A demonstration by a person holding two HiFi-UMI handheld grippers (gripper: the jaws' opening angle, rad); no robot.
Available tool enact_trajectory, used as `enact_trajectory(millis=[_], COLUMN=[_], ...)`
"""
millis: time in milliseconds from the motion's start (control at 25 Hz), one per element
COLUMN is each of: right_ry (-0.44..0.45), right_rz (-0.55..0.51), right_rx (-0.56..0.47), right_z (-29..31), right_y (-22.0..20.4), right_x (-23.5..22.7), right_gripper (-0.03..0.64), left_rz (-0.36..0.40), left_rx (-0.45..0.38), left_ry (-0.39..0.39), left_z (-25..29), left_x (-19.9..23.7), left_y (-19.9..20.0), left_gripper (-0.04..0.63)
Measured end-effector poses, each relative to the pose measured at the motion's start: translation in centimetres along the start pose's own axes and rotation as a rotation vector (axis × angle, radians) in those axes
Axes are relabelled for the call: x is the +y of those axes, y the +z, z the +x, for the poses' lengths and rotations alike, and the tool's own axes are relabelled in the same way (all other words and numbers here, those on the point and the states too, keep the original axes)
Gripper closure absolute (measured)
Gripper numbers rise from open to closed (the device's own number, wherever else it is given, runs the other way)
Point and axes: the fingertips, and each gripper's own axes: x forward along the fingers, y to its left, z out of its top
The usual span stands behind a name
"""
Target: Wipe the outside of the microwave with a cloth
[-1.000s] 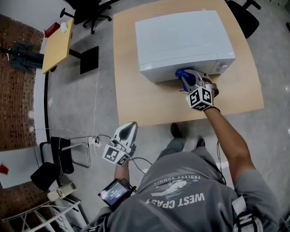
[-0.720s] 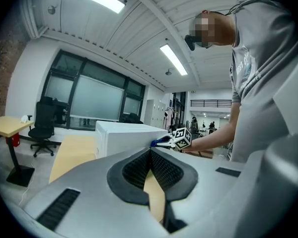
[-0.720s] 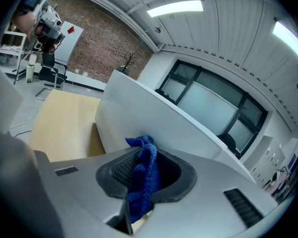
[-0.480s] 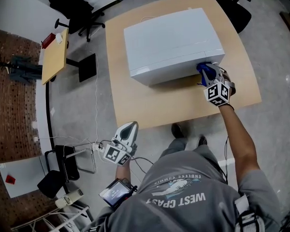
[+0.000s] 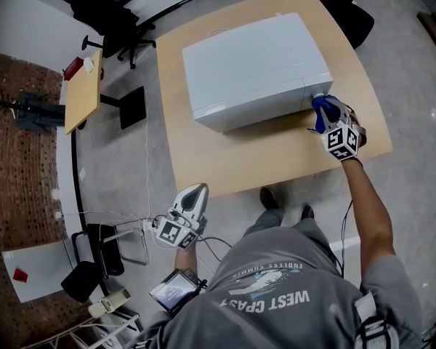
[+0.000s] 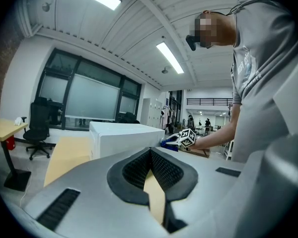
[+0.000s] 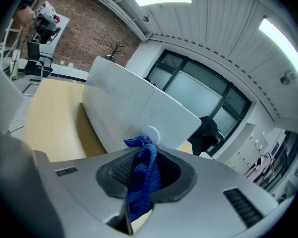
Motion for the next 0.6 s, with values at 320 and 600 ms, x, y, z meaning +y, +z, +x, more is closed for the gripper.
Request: enact_trajectory(millis=[320, 600], right_ry=[-0.054, -0.052], right_rz=[0.106, 0.236], right_rx=[0.0, -0.047], right_z=[-1.4, -2.5], right_y=[-1.4, -0.1], right_x=[-3.9, -5.3], right_gripper=[0.547, 0.548], left_rz=[0.0, -0.019], left_rx=[-0.004, -0.026], left_ry=[-0.026, -0.04], left_z=[1.0, 2.0], left_x=[-0.5, 0.0], left_y=[-0.2, 0.4], left_gripper=[0.572, 0.573])
